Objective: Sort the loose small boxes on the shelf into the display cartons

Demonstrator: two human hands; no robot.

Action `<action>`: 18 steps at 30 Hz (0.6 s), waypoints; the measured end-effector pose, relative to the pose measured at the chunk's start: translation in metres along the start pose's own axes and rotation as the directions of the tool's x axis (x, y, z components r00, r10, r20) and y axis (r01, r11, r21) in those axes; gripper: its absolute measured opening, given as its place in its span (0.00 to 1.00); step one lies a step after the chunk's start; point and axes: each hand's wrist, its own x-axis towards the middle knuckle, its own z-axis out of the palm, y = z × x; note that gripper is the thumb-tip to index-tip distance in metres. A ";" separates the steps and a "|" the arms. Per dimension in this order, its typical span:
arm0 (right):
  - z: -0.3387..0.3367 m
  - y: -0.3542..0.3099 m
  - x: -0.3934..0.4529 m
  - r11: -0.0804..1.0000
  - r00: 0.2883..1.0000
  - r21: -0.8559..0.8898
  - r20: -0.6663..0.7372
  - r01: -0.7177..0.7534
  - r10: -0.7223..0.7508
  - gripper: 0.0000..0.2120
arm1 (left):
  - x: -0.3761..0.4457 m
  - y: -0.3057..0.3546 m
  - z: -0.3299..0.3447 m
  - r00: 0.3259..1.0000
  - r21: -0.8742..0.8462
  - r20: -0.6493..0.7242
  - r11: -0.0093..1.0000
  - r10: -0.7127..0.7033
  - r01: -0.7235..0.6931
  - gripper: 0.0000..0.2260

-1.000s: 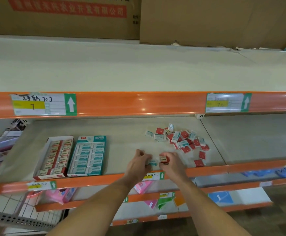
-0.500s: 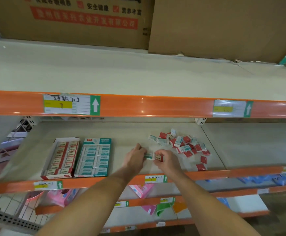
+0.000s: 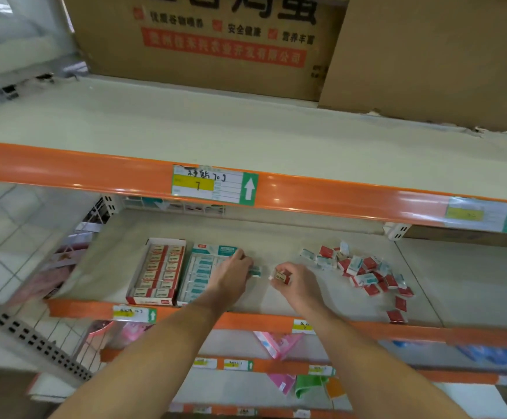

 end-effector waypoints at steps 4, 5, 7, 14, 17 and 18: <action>0.011 -0.019 0.002 1.000 1.000 -0.013 0.022 0.012 -0.012 0.14 | -0.010 -0.028 -0.009 1.000 0.021 0.004 1.000 -0.021 0.021 0.10; 0.013 -0.024 0.003 1.000 0.999 -0.012 0.026 0.018 -0.018 0.14 | -0.012 -0.035 -0.011 1.000 0.021 -0.001 1.000 -0.021 0.021 0.10; 0.019 -0.035 0.004 0.999 0.999 -0.009 0.036 0.033 -0.032 0.14 | -0.017 -0.048 -0.015 1.000 0.012 -0.002 1.000 -0.026 0.026 0.12; 0.037 -0.064 0.004 0.998 0.997 -0.026 0.046 0.057 -0.056 0.14 | -0.024 -0.076 -0.019 0.997 -0.019 0.000 0.997 -0.079 0.079 0.12; 0.044 -0.074 0.005 0.997 0.996 -0.032 0.053 0.074 -0.072 0.14 | -0.022 -0.081 -0.018 0.995 -0.009 0.012 0.995 -0.098 0.098 0.13; 0.046 -0.077 0.005 0.997 0.996 -0.037 0.057 0.073 -0.071 0.15 | -0.022 -0.081 -0.017 0.996 -0.011 0.005 0.996 -0.089 0.089 0.12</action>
